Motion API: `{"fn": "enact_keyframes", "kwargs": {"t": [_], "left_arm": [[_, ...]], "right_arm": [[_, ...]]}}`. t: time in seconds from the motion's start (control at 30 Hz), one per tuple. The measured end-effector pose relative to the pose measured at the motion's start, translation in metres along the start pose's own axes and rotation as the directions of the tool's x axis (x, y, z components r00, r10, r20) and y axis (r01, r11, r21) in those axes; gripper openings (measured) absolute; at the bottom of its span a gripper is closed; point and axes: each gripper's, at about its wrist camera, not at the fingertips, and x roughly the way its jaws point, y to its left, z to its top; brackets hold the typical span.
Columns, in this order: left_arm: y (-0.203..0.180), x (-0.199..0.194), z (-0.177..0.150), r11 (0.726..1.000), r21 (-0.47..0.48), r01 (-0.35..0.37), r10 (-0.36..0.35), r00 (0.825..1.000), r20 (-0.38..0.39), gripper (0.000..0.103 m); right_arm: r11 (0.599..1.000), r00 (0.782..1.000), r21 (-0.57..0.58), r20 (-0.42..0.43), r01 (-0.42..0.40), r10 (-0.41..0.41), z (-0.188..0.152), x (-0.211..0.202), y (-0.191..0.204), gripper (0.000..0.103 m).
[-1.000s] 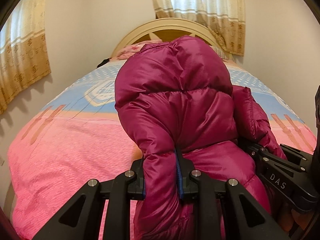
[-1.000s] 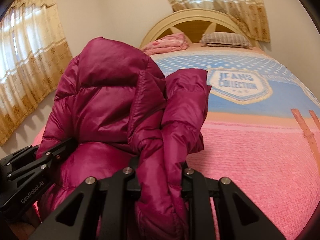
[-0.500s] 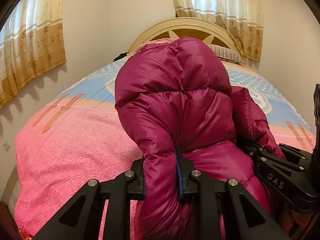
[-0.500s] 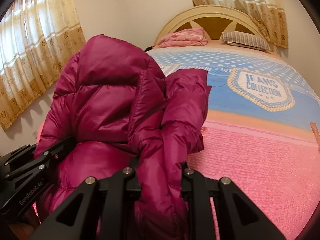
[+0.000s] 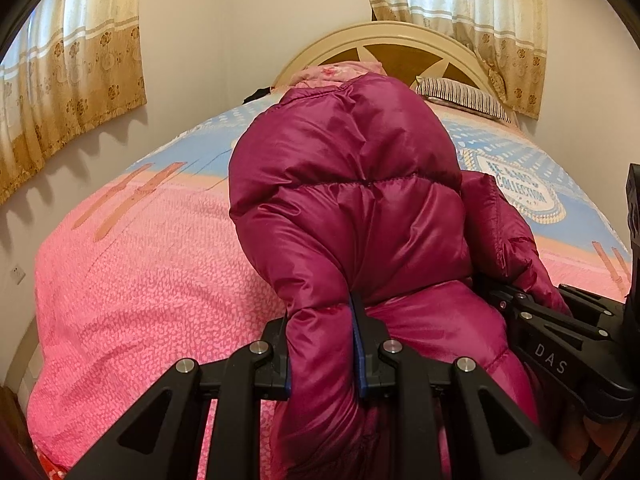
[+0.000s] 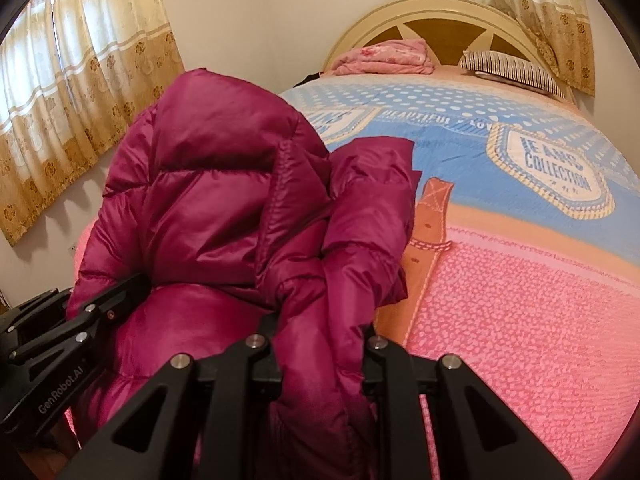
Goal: Fold large clothes
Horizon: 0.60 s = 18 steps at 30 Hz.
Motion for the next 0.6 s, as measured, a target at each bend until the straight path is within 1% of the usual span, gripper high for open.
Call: {"fn": "enact_keyframes", "kwargs": {"t": [0.27,0.5,0.57,0.6], "left_arm": [[0.004,0.019,-0.01,1.0,-0.01,-0.002,0.001,0.999,-0.045,0.022],[0.007,0.029,-0.015,1.0,-0.014,-0.006,0.005,0.998,-0.065,0.023],[0.005,0.031,-0.016,1.0,-0.004,-0.014,0.014,0.997,-0.071,0.026],[0.005,0.032,-0.016,1.0,0.0,-0.021,0.02,0.997,-0.076,0.028]], "right_arm": [[1.0,0.999,0.008,-0.035,0.006,-0.006,-0.004,0.016,0.002,0.02],[1.0,0.999,0.01,-0.054,0.006,-0.005,-0.007,0.025,0.001,0.021],[1.0,0.998,0.014,-0.058,0.005,-0.005,-0.007,0.026,-0.001,0.021],[1.0,0.998,0.017,-0.062,0.006,-0.005,-0.007,0.027,-0.001,0.021]]}}
